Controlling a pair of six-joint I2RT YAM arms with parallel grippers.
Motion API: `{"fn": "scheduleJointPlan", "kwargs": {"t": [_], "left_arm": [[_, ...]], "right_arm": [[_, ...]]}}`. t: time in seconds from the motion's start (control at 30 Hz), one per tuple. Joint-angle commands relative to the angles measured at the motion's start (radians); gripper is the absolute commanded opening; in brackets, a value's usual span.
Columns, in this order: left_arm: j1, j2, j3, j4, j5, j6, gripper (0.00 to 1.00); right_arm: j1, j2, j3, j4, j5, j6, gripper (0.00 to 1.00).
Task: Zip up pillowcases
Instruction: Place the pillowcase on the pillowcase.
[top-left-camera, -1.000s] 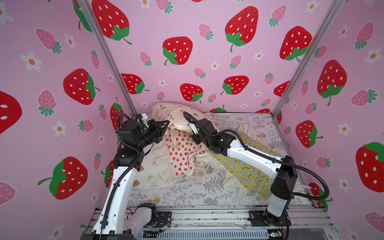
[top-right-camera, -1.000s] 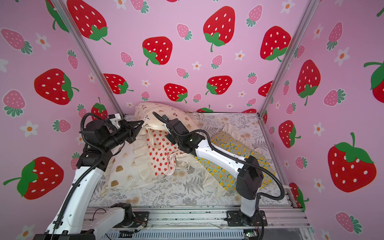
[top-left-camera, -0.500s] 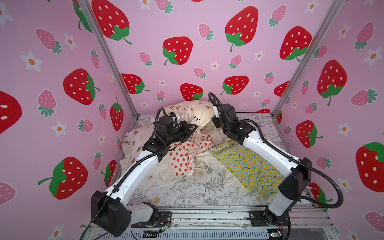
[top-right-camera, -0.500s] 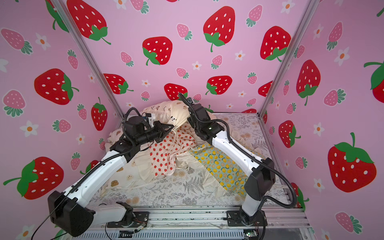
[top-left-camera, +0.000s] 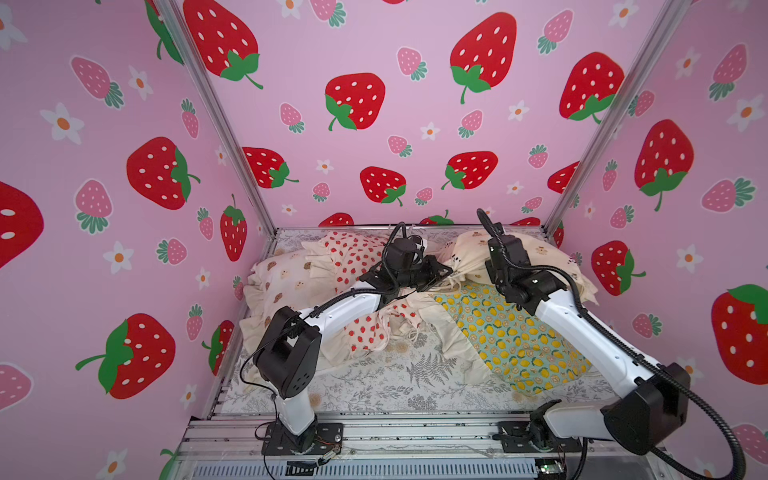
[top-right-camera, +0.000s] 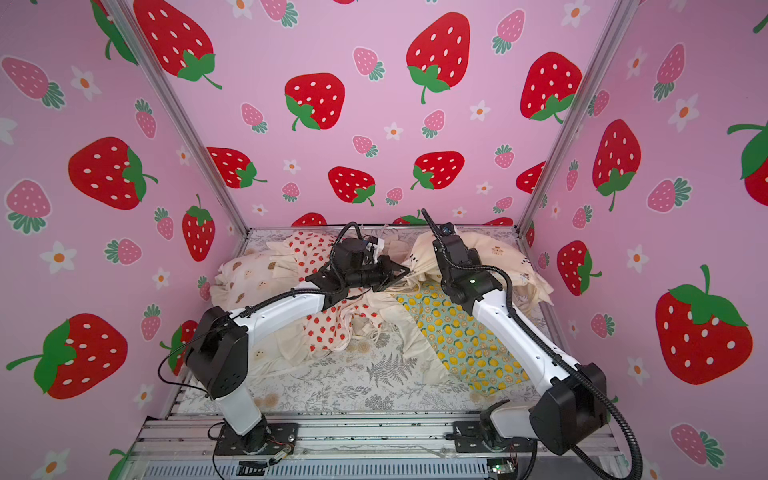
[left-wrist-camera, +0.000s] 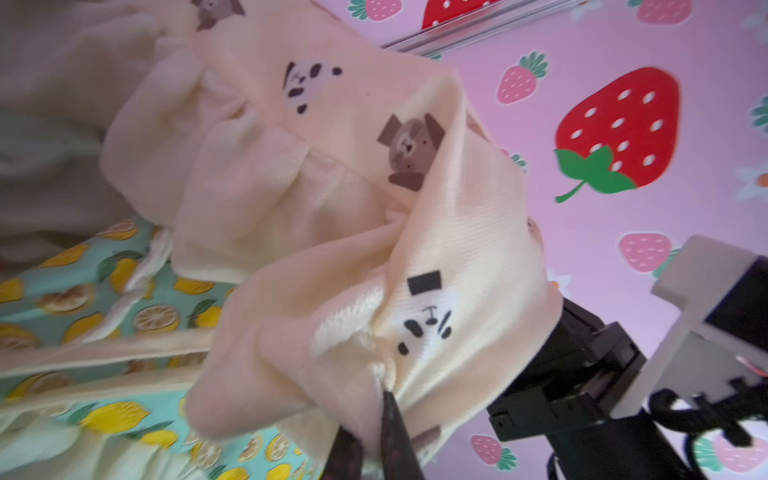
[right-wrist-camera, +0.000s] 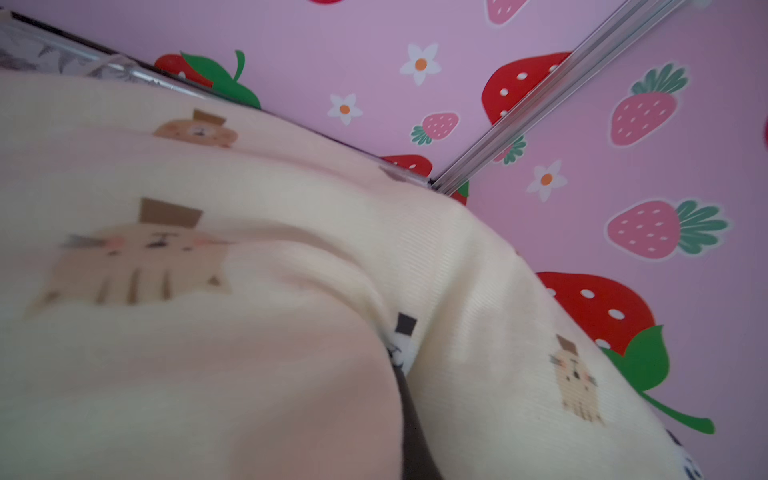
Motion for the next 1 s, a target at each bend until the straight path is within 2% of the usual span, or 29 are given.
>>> {"fn": "scheduleJointPlan", "kwargs": {"t": [0.0,0.07,0.13,0.2,0.3,0.37,0.53,0.67,0.77,0.97], "left_arm": [[0.018,-0.066,0.022,-0.200,-0.044,0.122,0.41],[0.026,-0.116,0.000,-0.259,-0.064,0.162,0.52],[0.035,-0.185,-0.047,-0.294,-0.084,0.192,0.67],[0.041,-0.259,-0.082,-0.340,-0.126,0.214,0.78],[0.052,-0.370,-0.147,-0.400,-0.183,0.251,0.85],[0.062,-0.424,-0.174,-0.441,-0.199,0.272,0.86],[0.080,-0.547,-0.213,-0.533,-0.216,0.316,0.87],[0.083,-0.630,-0.214,-0.615,-0.245,0.364,0.87],[0.089,-0.671,-0.225,-0.648,-0.272,0.373,0.86],[0.086,-0.732,-0.292,-0.604,-0.286,0.371,0.86]], "right_arm": [[-0.022,-0.016,-0.001,-0.055,-0.046,0.135,0.17],[-0.017,-0.029,0.000,-0.111,-0.079,0.171,0.28],[-0.010,-0.064,0.000,-0.169,-0.122,0.196,0.46],[0.003,-0.105,-0.001,-0.218,-0.184,0.214,0.57],[0.048,-0.143,0.016,-0.330,-0.263,0.242,0.75],[0.103,-0.169,0.014,-0.409,-0.258,0.291,0.83],[0.210,-0.258,-0.036,-0.488,-0.310,0.412,0.92],[0.266,-0.261,0.008,-0.597,-0.371,0.477,0.89],[0.325,-0.249,0.060,-0.692,-0.361,0.565,0.89],[0.416,-0.148,0.098,-0.659,-0.378,0.676,0.85]]}}
